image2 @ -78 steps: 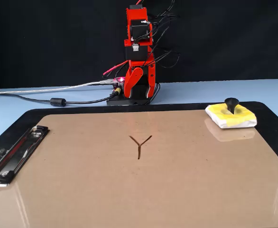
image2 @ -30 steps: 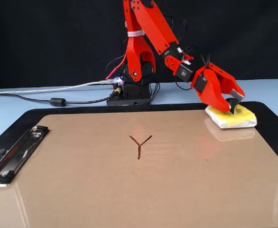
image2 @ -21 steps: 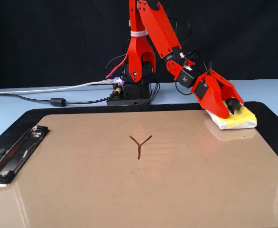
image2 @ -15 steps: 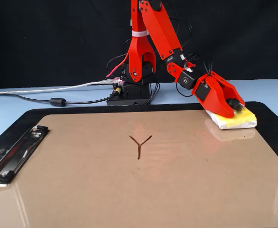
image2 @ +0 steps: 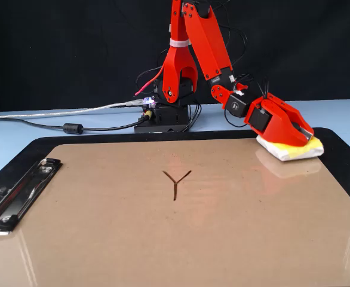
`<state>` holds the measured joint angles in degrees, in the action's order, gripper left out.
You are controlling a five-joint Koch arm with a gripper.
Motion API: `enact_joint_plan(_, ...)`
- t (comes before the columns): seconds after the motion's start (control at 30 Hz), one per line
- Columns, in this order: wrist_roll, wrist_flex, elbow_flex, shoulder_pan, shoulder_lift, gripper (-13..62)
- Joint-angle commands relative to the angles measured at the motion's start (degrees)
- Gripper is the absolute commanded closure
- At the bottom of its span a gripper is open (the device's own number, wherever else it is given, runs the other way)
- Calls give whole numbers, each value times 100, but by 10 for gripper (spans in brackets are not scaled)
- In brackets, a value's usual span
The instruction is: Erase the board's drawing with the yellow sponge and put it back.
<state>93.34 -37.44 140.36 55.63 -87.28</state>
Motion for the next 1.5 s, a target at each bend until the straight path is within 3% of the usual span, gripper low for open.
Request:
enact_joint_plan(0.0,88,431,-53,-88,-905,574)
enact_joint_plan(0.17,501,4526,-141,-1310,-3577,574)
enact_joint_plan(0.27,501,6530,-378,-2751,-4685,575)
enact_joint_plan(0.37,448,6697,-352,-4192,-4737,575)
enact_joint_plan(0.5,141,5643,-9,-4799,-4649,575)
enact_joint_plan(0.63,105,4157,668,-5353,-4087,575)
enact_joint_plan(1.03,123,2505,1011,-5590,-2663,575)
enact_joint_plan(1.17,114,1195,729,-5590,-1090,575)
enact_joint_plan(1.33,105,281,-1248,-5625,1450,575)
enact_joint_plan(1.47,105,290,-1573,-5634,1775,575)
